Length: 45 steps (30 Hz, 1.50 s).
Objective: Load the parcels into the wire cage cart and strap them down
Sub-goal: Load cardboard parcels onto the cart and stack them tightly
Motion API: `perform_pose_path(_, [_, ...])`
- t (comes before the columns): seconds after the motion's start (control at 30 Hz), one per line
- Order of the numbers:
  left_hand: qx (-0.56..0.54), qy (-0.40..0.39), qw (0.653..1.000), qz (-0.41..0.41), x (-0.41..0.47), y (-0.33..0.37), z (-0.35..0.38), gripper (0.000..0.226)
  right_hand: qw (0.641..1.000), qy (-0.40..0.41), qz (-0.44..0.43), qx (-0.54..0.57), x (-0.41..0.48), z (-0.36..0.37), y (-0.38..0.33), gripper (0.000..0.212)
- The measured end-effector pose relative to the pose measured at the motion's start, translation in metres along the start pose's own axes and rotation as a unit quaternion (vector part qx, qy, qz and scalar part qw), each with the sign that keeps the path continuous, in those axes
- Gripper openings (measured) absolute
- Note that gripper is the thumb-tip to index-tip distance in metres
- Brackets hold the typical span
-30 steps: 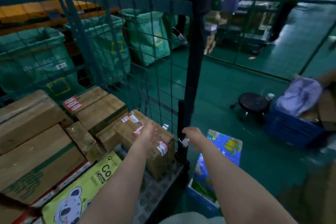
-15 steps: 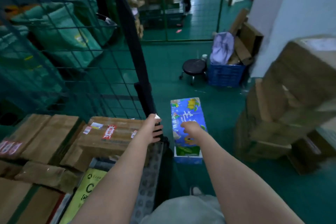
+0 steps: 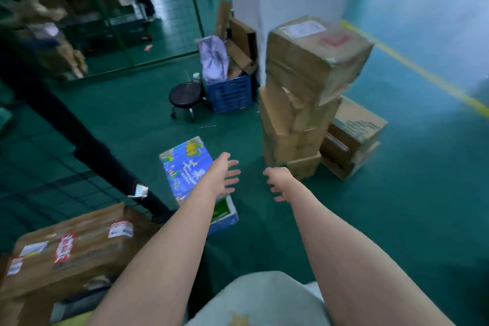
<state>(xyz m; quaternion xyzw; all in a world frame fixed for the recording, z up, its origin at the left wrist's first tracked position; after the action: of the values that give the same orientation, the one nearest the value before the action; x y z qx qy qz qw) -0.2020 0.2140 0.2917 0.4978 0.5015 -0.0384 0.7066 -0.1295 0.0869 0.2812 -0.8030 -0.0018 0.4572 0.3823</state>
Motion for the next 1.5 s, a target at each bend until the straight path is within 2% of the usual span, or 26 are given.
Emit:
perform_pose_path(0.1, [0.013,-0.010,1.000,-0.002,0.012,0.013,0.047,0.048,1.000,0.021,0.005,0.010,0.007,-0.051,0.006,0.041])
perform_pose_path(0.27, [0.046,-0.073,0.996,-0.008,0.023,0.022,0.173,0.047,0.995,0.091,0.035,0.023,0.025,-0.170,0.033,0.043])
perform_pose_path(0.53, [0.066,-0.133,0.988,-0.031,0.033,0.029,0.332,0.047,0.988,0.137,0.063,0.013,0.043,-0.311,0.079,0.039])
perform_pose_path(0.7, [0.099,-0.137,0.985,-0.043,0.053,0.034,0.381,0.049,0.986,0.130,0.093,0.047,0.064,-0.351,0.098,0.036])
perform_pose_path(0.83, [0.117,-0.127,0.982,-0.069,0.080,0.038,0.412,0.048,0.988,0.106,0.110,0.029,0.090,-0.370,0.101,0.038])
perform_pose_path(1.2, [0.166,-0.105,0.975,-0.100,0.167,0.108,0.510,0.049,0.989,0.116,0.092,0.009,0.195,-0.487,0.046,0.037])
perform_pose_path(1.5, [0.174,-0.033,0.977,-0.122,0.228,0.131,0.551,0.050,0.994,0.048,0.097,-0.011,0.279,-0.539,0.041,0.036])
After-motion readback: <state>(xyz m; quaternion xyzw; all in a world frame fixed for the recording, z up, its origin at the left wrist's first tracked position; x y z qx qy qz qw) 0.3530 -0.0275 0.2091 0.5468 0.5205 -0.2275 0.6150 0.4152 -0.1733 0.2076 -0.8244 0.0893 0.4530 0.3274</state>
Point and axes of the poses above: each hand's wrist, its own x-axis towards the middle knuckle, its own z-axis out of the palm, y = z × x, the point moved 3 cm from there along x, towards the middle knuckle, and after that the axes turned 6 degrees about -x, right-handed, at the moved point
